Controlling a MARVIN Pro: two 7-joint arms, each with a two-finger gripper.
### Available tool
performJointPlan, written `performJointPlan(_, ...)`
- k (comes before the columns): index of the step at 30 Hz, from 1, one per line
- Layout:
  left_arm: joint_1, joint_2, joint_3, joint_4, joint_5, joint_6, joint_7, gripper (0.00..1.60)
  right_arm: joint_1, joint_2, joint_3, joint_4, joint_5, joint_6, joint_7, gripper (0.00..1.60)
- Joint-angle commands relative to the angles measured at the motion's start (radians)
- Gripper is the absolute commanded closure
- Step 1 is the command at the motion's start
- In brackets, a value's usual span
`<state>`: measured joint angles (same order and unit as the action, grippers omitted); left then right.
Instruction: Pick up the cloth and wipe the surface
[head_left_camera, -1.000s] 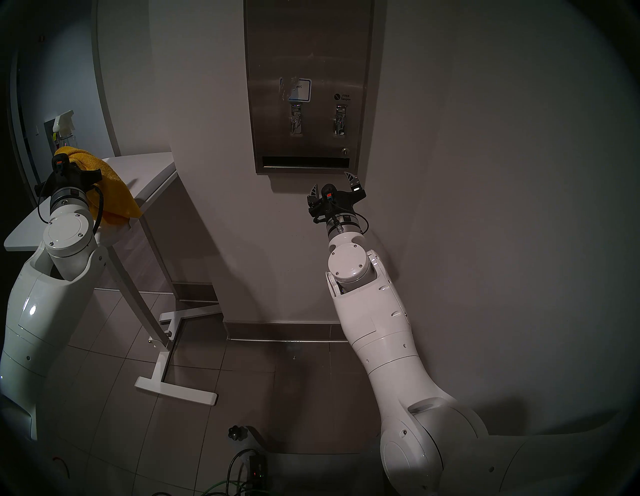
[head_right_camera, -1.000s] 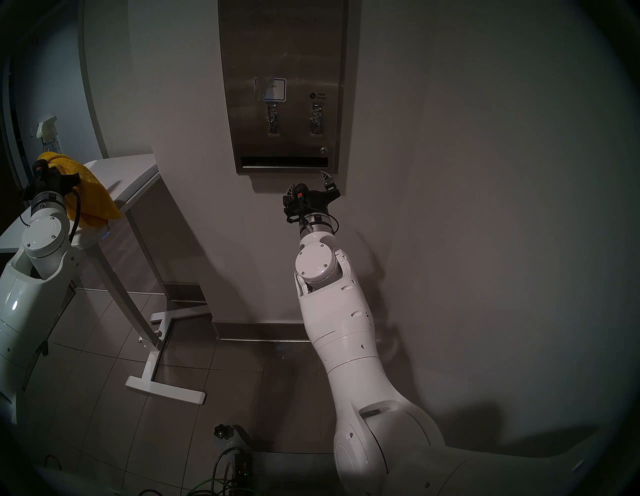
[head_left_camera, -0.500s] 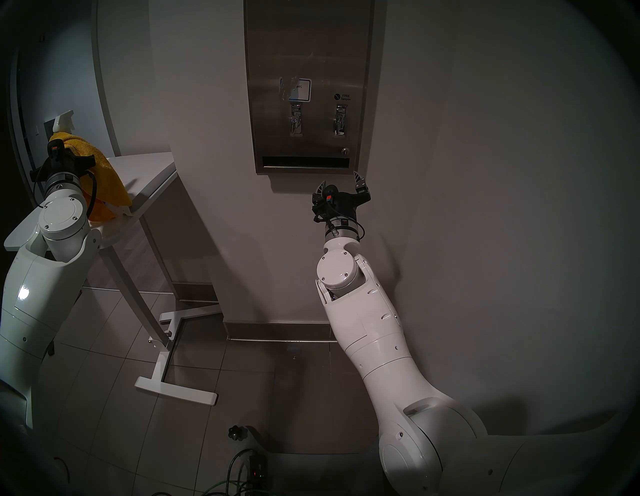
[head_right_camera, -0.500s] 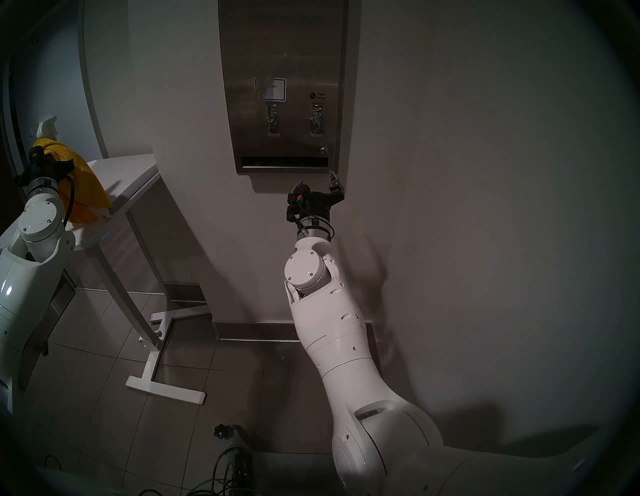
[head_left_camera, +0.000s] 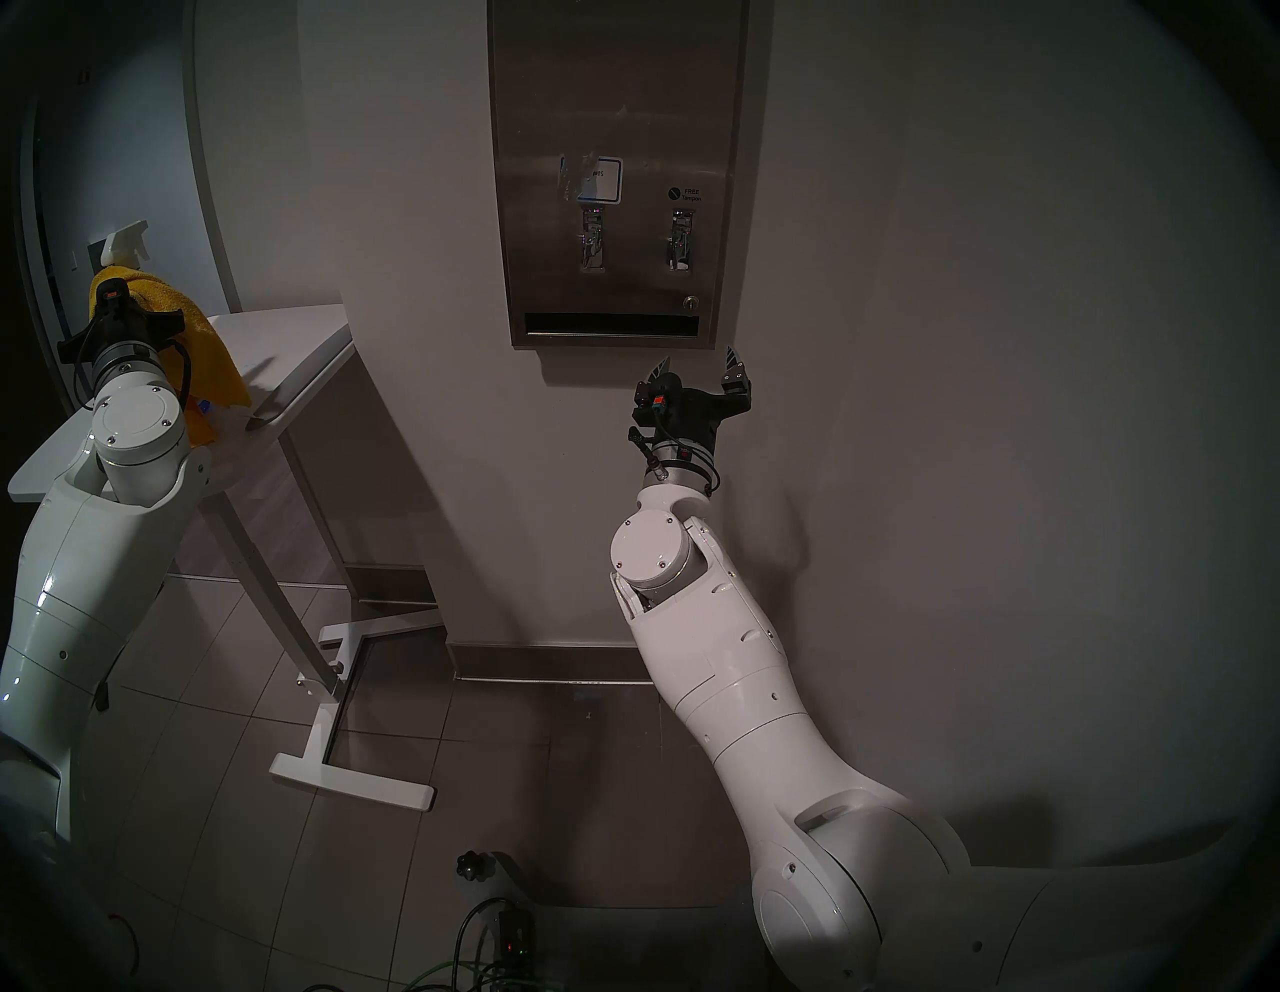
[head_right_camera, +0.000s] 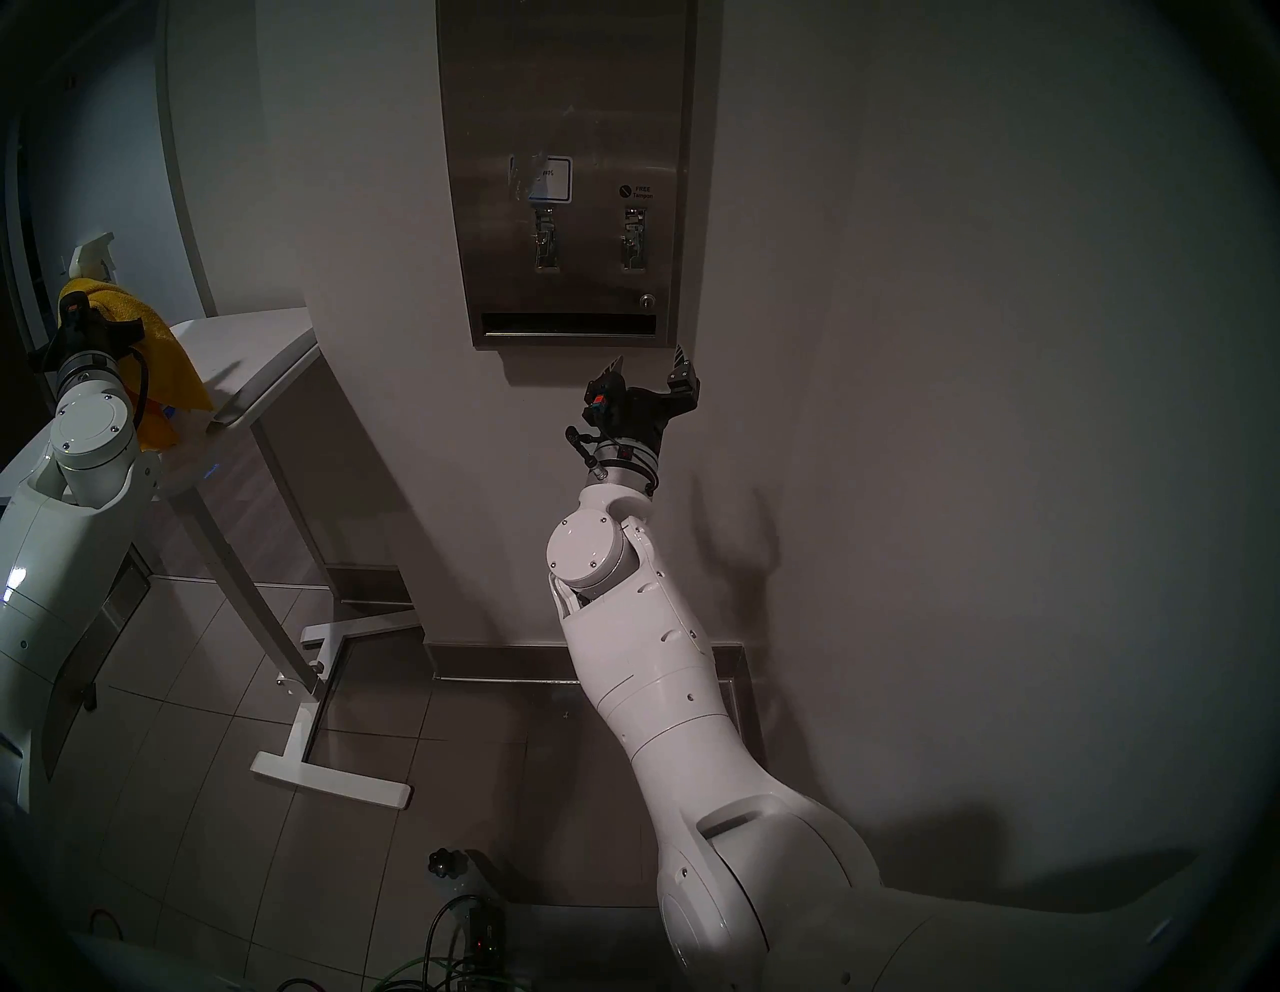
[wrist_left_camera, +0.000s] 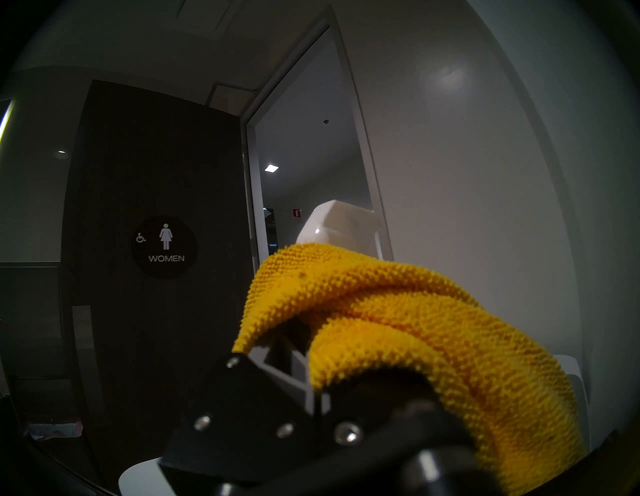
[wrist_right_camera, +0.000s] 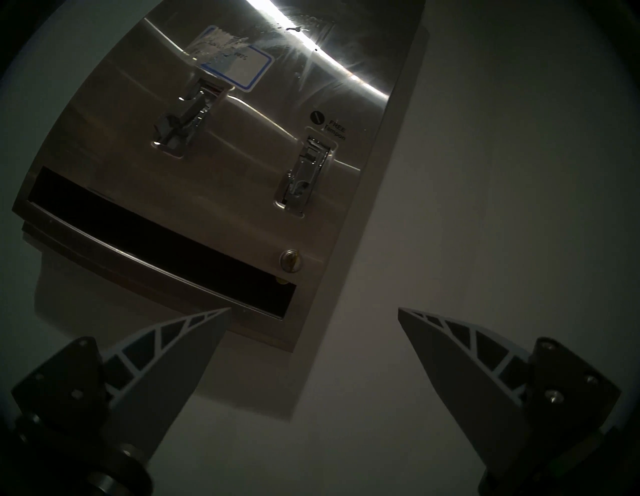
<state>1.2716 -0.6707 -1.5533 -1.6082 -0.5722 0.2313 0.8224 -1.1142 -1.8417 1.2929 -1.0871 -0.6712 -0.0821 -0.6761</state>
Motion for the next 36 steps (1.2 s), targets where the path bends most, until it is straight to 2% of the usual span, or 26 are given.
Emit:
performJointPlan(1,-0.039,-0.051,0.013,-0.039,-0.080,0.120,0.076,1.60,0.059,-0.023,-0.018,0.013,-0.019,0.001,-0.114,0.00)
performJointPlan(2,-0.044,-0.058,0.011,-0.044,-0.094,0.149,0.089,1.60,0.062,-0.024,-0.021,0.020,-0.019,0.001,-0.127,0.00)
performJointPlan(3,-0.044,-0.058,0.011,-0.044,-0.094,0.149,0.089,1.60,0.062,-0.024,-0.021,0.020,-0.019,0.001,-0.127,0.00)
performJointPlan(4,-0.059,-0.064,0.011,-0.041,-0.129,0.190,0.113,1.60,0.066,-0.030,-0.020,0.031,-0.022,0.000,-0.150,0.00)
performJointPlan(6,-0.066,-0.066,0.006,-0.036,-0.145,0.201,0.111,1.60,0.066,-0.029,-0.021,0.031,-0.022,0.000,-0.151,0.00)
performJointPlan(8,-0.094,-0.082,-0.013,-0.024,-0.201,0.282,0.128,1.60,0.071,-0.032,-0.022,0.043,-0.023,-0.001,-0.171,0.00)
performJointPlan(10,-0.098,-0.084,-0.016,-0.014,-0.216,0.280,0.128,1.60,0.070,-0.035,-0.020,0.043,-0.025,-0.001,-0.173,0.00)
performJointPlan(11,-0.108,-0.089,-0.021,-0.011,-0.231,0.317,0.137,1.60,0.074,-0.034,-0.021,0.049,-0.024,-0.002,-0.181,0.00)
performJointPlan(15,-0.133,-0.105,-0.032,0.018,-0.288,0.377,0.148,1.60,0.078,-0.038,-0.020,0.058,-0.027,-0.004,-0.195,0.00)
performJointPlan(18,-0.168,-0.140,-0.053,0.053,-0.360,0.435,0.161,1.60,0.083,-0.039,-0.021,0.068,-0.027,-0.006,-0.209,0.00)
performJointPlan(19,-0.168,-0.140,-0.053,0.053,-0.360,0.435,0.161,1.60,0.083,-0.039,-0.021,0.068,-0.027,-0.006,-0.209,0.00)
performJointPlan(23,-0.206,-0.194,-0.125,0.064,-0.448,0.400,0.166,1.60,0.083,-0.039,-0.022,0.070,-0.023,-0.006,-0.210,0.00)
performJointPlan(27,-0.243,-0.219,-0.144,0.068,-0.493,0.396,0.178,1.60,0.084,-0.039,-0.023,0.074,-0.022,-0.007,-0.214,0.00)
performJointPlan(36,-0.304,-0.211,-0.172,-0.007,-0.576,0.363,0.184,1.60,0.083,-0.040,-0.022,0.079,-0.017,-0.008,-0.216,0.00)
